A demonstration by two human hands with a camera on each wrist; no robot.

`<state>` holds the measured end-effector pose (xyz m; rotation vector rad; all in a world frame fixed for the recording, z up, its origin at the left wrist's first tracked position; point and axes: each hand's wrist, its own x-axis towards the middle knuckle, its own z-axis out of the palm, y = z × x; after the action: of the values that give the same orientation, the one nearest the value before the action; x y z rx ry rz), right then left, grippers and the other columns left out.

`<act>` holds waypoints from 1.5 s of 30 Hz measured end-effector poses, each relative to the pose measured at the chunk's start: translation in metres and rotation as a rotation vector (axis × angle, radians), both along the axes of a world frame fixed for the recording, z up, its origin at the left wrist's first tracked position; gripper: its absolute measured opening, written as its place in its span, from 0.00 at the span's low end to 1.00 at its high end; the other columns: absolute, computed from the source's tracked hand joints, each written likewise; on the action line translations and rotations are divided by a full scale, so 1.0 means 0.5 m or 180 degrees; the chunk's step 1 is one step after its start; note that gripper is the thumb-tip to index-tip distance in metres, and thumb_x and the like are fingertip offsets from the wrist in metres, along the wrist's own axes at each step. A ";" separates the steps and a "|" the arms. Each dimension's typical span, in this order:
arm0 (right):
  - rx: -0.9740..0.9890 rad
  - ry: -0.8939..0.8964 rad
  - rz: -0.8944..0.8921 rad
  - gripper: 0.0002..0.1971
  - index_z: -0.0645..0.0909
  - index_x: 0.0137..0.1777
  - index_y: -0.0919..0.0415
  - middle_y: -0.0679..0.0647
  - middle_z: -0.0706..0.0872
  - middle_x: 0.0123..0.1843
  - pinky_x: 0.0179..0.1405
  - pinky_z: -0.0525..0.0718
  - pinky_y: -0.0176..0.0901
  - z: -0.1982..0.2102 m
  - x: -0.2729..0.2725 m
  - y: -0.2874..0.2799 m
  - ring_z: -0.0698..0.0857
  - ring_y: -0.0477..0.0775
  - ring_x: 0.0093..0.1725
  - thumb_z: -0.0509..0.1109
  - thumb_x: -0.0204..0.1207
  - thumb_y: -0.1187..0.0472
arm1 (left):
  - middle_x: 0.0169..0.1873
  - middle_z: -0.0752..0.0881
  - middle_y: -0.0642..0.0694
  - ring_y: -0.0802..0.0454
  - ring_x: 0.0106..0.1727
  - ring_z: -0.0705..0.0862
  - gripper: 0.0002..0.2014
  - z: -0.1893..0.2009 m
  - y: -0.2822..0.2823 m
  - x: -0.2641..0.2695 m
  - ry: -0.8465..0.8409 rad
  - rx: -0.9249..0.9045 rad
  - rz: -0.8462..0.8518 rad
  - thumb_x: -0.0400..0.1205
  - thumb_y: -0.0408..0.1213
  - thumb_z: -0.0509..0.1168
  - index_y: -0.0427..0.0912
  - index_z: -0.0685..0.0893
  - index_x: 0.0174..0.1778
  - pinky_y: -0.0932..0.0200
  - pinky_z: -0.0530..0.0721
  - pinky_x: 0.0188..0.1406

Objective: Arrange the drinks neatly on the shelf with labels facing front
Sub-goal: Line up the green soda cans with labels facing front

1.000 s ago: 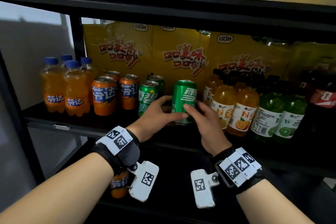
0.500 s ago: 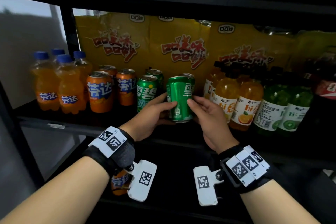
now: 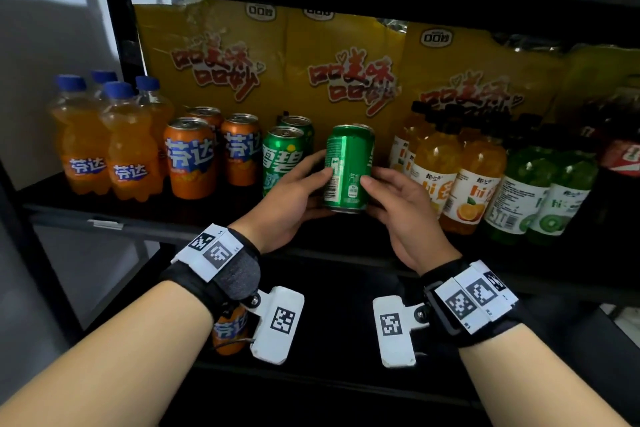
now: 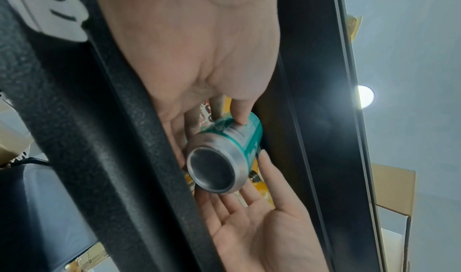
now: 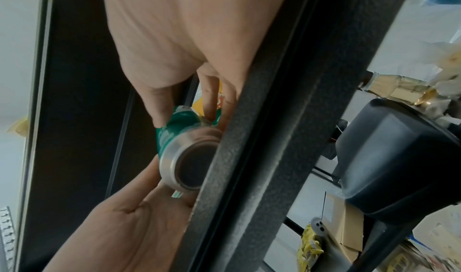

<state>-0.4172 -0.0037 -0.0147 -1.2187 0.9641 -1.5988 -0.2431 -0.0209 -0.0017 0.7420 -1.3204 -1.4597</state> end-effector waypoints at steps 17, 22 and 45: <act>-0.0014 0.0057 -0.0068 0.12 0.83 0.65 0.63 0.59 0.93 0.58 0.55 0.91 0.47 -0.001 0.000 0.001 0.92 0.53 0.58 0.73 0.84 0.63 | 0.65 0.90 0.41 0.43 0.65 0.89 0.16 0.001 0.004 0.004 -0.0127 0.0004 -0.0077 0.90 0.35 0.62 0.43 0.83 0.74 0.45 0.86 0.66; -0.0167 0.0107 -0.0030 0.18 0.85 0.67 0.64 0.58 0.93 0.61 0.63 0.90 0.49 -0.002 0.004 0.005 0.92 0.56 0.63 0.78 0.78 0.61 | 0.65 0.89 0.36 0.41 0.65 0.89 0.20 -0.003 0.007 0.005 -0.0045 -0.0100 0.0091 0.88 0.32 0.66 0.40 0.79 0.77 0.45 0.88 0.63; -0.0208 0.0154 0.0270 0.22 0.86 0.67 0.58 0.54 0.94 0.61 0.62 0.90 0.47 -0.005 -0.001 0.004 0.92 0.54 0.63 0.77 0.73 0.52 | 0.63 0.89 0.41 0.48 0.61 0.91 0.29 -0.010 0.006 0.000 -0.0241 -0.0337 -0.0045 0.83 0.29 0.72 0.49 0.77 0.80 0.60 0.89 0.53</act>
<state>-0.4175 -0.0017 -0.0174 -1.3311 0.8847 -1.5508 -0.2429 -0.0177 -0.0066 0.7257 -1.4518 -1.3730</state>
